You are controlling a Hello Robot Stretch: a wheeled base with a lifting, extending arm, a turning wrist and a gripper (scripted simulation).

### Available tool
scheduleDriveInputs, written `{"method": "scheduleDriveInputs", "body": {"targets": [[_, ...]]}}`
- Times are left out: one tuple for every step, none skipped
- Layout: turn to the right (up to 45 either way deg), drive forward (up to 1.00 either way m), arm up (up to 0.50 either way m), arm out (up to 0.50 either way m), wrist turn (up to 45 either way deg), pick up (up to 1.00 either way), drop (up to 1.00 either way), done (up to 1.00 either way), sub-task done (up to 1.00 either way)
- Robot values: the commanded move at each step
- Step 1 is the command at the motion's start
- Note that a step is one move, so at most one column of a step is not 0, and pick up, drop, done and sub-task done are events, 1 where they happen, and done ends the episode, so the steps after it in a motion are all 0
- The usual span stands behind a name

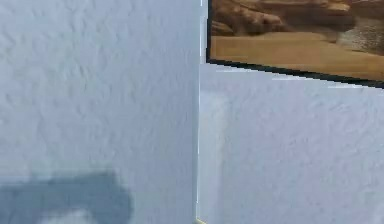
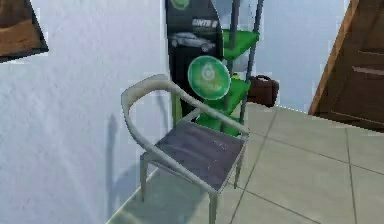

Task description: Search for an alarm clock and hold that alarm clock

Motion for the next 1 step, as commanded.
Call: {"method": "scheduleDriveInputs", "body": {"targets": [[-45.0, 0.0, 0.0, 0.0, 0.0, 0.0, 0.0, 0.0, 0.0]]}}
